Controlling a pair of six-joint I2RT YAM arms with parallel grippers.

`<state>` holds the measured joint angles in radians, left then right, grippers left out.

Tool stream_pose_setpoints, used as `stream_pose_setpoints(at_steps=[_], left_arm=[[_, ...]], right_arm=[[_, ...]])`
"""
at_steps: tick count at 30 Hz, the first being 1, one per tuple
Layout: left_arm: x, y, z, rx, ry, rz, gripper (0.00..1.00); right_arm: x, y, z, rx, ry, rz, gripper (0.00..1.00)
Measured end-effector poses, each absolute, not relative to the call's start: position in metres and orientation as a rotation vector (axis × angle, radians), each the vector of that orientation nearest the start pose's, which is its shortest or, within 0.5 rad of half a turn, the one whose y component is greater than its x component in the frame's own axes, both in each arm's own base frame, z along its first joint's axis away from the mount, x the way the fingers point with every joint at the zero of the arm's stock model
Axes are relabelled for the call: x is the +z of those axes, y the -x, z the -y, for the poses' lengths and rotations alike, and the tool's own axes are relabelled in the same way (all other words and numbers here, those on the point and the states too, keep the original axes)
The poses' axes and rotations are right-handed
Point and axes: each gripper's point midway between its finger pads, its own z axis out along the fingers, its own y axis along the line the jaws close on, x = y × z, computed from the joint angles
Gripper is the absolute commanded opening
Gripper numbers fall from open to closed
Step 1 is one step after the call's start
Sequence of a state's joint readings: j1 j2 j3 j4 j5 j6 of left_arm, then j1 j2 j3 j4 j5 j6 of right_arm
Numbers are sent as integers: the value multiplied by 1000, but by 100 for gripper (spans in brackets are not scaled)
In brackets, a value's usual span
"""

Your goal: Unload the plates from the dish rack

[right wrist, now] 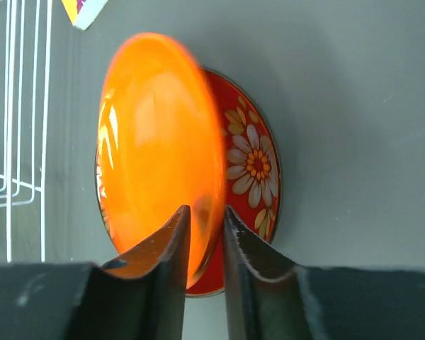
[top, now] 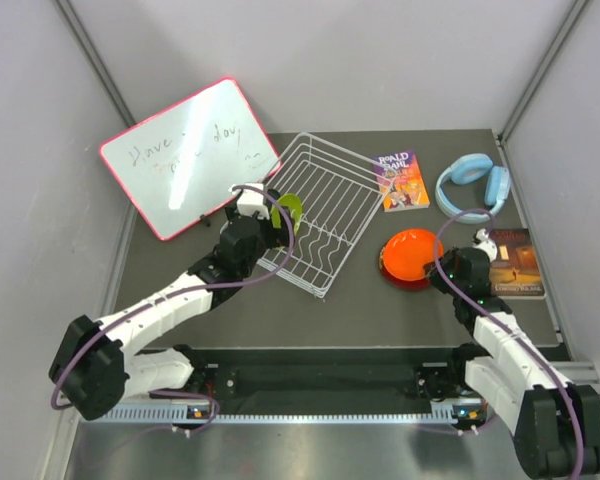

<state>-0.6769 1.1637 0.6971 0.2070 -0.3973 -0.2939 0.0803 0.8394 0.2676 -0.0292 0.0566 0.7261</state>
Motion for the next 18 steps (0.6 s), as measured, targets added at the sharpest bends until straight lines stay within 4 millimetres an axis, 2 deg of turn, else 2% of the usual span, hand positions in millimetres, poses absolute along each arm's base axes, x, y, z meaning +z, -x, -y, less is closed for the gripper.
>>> stream_pose_setpoints(at_steps=[1,2,5,14,18], left_arm=[[199,-335,196,-328,-68,-1821,99],[198,-336,196,-332,-69,-1822,99],[194,-338,196,-335,-69,-1833,99],[181,-344,196,-335,-64,-1862,99],[175,-347,196,-326,-64,-1875,99]], right_arm=[[59,-268,-41,404,-724,-2083,33],[57,-267,-42,410,-723,-2089,43],[55,-263,-44,420,-718,-2098,59],[63,-250,-38,382,-704,-2099,70],[86,-245,-32,354,-691,-2060,71]])
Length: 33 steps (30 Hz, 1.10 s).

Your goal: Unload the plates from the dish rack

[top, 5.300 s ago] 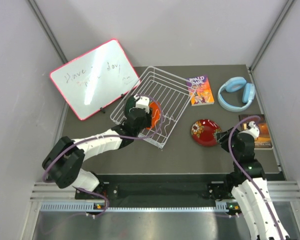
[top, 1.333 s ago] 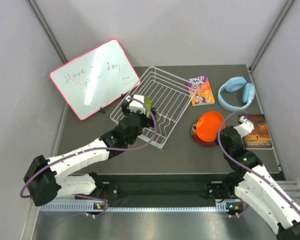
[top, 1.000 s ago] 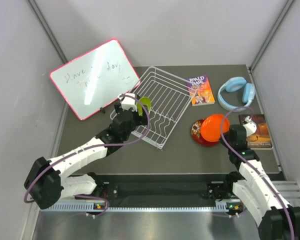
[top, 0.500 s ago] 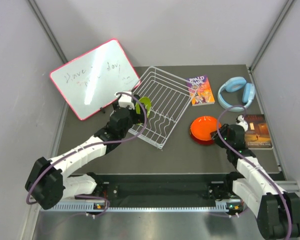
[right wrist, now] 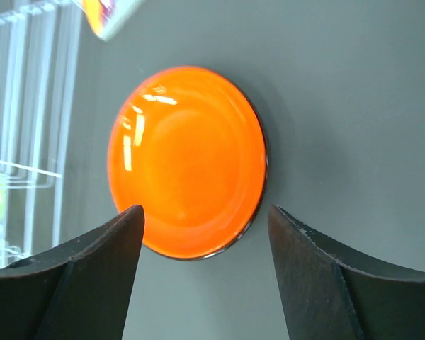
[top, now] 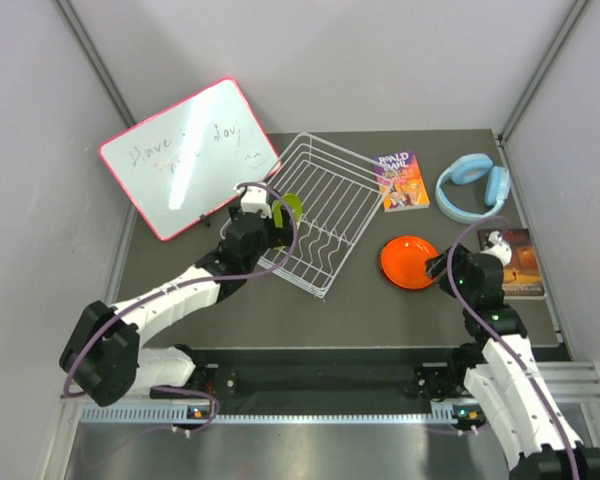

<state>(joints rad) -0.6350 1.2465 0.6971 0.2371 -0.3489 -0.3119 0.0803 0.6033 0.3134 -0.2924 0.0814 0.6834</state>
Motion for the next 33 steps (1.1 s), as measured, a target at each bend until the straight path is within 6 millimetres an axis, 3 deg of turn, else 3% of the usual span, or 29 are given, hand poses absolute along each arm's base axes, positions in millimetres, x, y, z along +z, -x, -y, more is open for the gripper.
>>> stream_pose_setpoints(at_steps=[5,10,11,13,14,15,17,18,20,22,33], left_arm=[[164,-353,197,-312,-66,-1891,87],[146,-359,199,-287,-81,-1918,76],[141,-361,200,-278,-85,-1928,67],[132,-363,201,-265,-91,-1945,59],[128,-364,200,-254,-95,-1950,46],[125,-365,200,-247,-99,-1956,41],[125,-367,199,-239,-97,-1950,24],[127,-368,199,-244,-91,-1942,11],[130,-371,193,-195,-103,-1924,0],[129,-374,183,-161,-86,-1923,0],[147,-369,177,-127,-86,-1880,0]], right_arm=[[127,-241,-25,353,-656,-1943,71],[133,-234,-25,359,-641,-1926,70],[132,-234,-25,358,-641,-1931,70],[130,-232,-26,359,-639,-1942,70],[129,-232,-27,360,-637,-1946,70],[128,-232,-27,361,-633,-1950,70],[127,-232,-29,366,-625,-1962,70],[126,-232,-29,366,-624,-1966,70],[124,-232,-29,363,-617,-1977,70],[123,-231,-30,361,-610,-1982,70],[126,-230,-36,395,-574,-1982,71]])
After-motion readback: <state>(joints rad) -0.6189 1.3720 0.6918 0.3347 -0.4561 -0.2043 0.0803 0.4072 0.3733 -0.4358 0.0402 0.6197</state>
